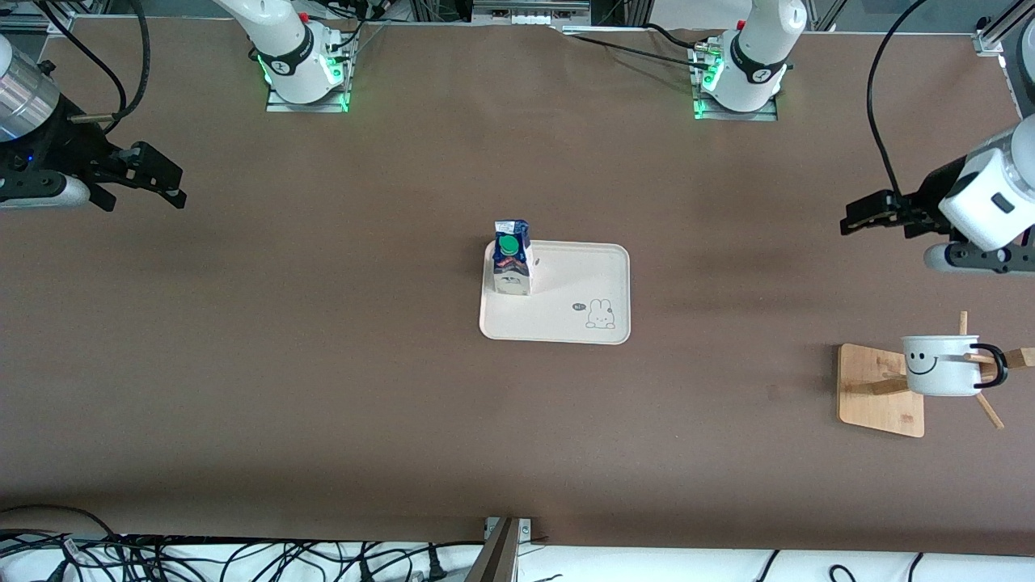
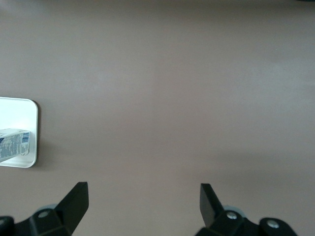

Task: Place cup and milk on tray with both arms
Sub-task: 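Move the left gripper to the white mug on the stand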

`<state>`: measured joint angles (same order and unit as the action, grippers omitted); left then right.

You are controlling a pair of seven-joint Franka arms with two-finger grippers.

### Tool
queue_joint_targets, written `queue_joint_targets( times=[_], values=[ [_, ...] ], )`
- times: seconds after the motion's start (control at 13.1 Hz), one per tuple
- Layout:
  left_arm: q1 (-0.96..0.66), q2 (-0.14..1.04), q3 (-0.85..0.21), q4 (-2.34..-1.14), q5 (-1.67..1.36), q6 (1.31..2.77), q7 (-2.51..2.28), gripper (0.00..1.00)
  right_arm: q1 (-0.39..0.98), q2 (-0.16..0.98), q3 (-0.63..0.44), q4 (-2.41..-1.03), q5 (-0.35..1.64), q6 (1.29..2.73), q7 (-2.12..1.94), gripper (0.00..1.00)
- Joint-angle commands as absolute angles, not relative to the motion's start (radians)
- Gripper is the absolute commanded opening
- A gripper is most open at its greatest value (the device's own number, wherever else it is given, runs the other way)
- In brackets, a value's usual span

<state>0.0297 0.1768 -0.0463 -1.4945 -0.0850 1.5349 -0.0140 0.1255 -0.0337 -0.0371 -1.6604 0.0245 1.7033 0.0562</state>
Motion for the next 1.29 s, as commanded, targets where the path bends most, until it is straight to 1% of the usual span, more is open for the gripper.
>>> queue_joint_targets(
  times=[0.0,0.15,0.23,0.38,0.61,0.84,1.07,1.22],
  values=[
    [0.029,0.267,-0.046,-1.378,-0.046,1.500,-0.025,1.00,0.115,-0.020,-0.034,-1.638,0.018,1.698,0.051,1.00],
    [0.028,0.270,-0.043,-1.378,-0.045,1.506,-0.031,1.00,0.115,-0.020,-0.034,-1.638,0.018,1.698,0.051,1.00],
    [0.026,0.275,-0.043,-1.384,-0.031,1.528,-0.035,1.00,0.115,-0.020,-0.034,-1.638,0.018,1.700,0.051,1.00],
    [0.034,0.293,-0.044,-1.416,0.012,1.616,-0.057,1.00,0.115,-0.020,-0.034,-1.638,0.020,1.700,0.051,1.00],
    [0.035,0.288,-0.046,-1.437,0.032,1.644,-0.188,1.00,0.118,-0.018,-0.032,-1.638,0.020,1.701,0.051,1.00],
    [0.051,0.264,-0.045,-1.518,0.049,1.759,-0.195,1.00,0.118,-0.018,-0.032,-1.638,0.020,1.703,0.051,1.00],
    [0.054,0.207,-0.043,-1.635,0.051,1.896,-0.192,1.00,0.115,-0.014,-0.032,-1.638,0.018,1.715,0.051,1.00],
    [0.086,0.184,-0.043,-1.704,0.061,1.986,-0.149,1.00,0.114,-0.009,-0.034,-1.638,0.018,1.723,0.051,1.00]
  ],
)
